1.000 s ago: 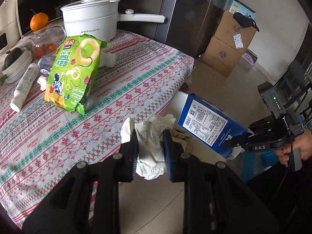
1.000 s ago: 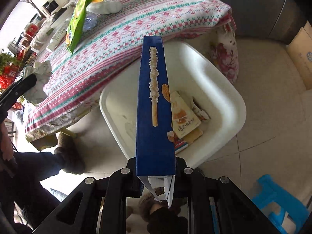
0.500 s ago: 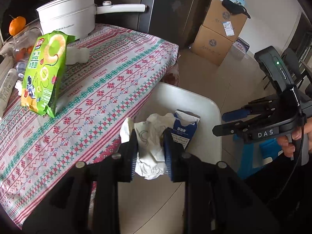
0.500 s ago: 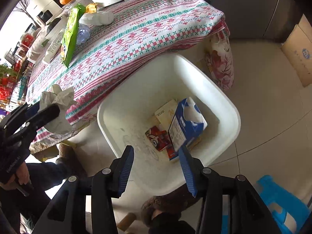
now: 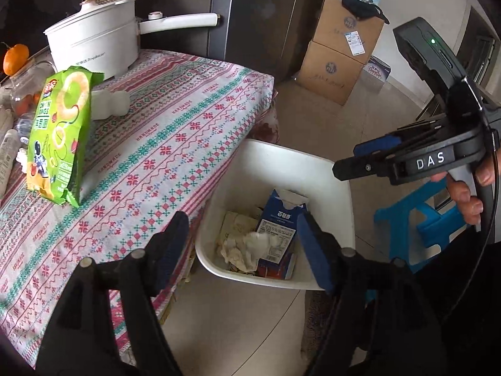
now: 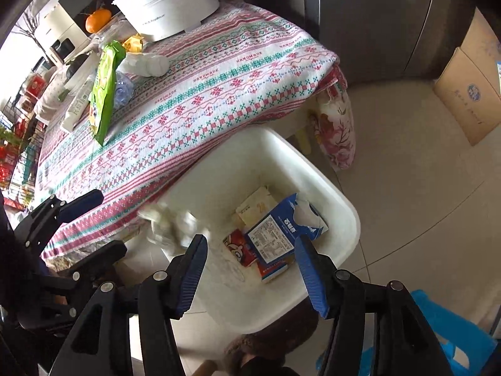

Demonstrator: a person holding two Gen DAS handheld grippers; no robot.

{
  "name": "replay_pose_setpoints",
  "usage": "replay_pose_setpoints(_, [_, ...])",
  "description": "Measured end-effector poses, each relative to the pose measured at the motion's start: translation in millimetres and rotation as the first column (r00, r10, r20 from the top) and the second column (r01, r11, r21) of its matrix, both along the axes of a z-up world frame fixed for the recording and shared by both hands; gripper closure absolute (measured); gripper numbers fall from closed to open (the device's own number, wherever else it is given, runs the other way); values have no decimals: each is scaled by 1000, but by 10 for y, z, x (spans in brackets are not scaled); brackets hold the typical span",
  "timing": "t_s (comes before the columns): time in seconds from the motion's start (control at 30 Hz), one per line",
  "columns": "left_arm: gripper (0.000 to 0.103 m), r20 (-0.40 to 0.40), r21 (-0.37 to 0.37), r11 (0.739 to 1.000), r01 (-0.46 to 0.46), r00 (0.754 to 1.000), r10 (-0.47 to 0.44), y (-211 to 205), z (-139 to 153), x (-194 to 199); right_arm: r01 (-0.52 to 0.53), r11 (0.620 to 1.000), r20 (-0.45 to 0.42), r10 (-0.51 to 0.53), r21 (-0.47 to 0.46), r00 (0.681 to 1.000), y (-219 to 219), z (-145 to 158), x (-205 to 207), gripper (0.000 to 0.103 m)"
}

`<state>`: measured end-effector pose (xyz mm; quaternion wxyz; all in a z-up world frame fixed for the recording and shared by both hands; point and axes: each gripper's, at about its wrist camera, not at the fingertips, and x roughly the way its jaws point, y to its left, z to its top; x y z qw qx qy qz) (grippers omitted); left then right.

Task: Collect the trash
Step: 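Open the left tool over the white bin to drop the tissue, then grasp the green onion-rings bag with the right tool while the left tool grasps the small white bottle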

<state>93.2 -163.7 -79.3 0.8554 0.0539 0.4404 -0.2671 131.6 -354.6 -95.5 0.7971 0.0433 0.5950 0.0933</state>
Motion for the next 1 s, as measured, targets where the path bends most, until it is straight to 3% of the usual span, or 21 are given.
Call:
replay_pose_setpoints(0.3, [17, 24, 30, 989, -148, 989, 147, 475, 163, 91, -10, 1000, 39, 10, 2, 999, 311, 171, 119, 35])
replay_pose_setpoints(0.5, [7, 74, 67, 957, -282, 958, 277, 896, 232, 203, -36, 999, 95, 34, 19, 995, 687, 261, 253, 31])
replay_pose_setpoints(0.63, [6, 112, 101, 915, -390, 918, 379, 1260, 279, 307, -44, 999, 140, 38, 33, 989, 990, 294, 429, 28])
replay_pose_setpoints(0.8, [4, 180, 112, 848, -519, 849, 496, 1711, 372, 476, -62, 998, 223, 55, 22, 973, 1407, 359, 620, 27])
replay_pose_setpoints(1.0, [4, 238, 117, 793, -598, 792, 563, 2033, 412, 707, -73, 996, 286, 55, 50, 957, 1758, 380, 814, 26])
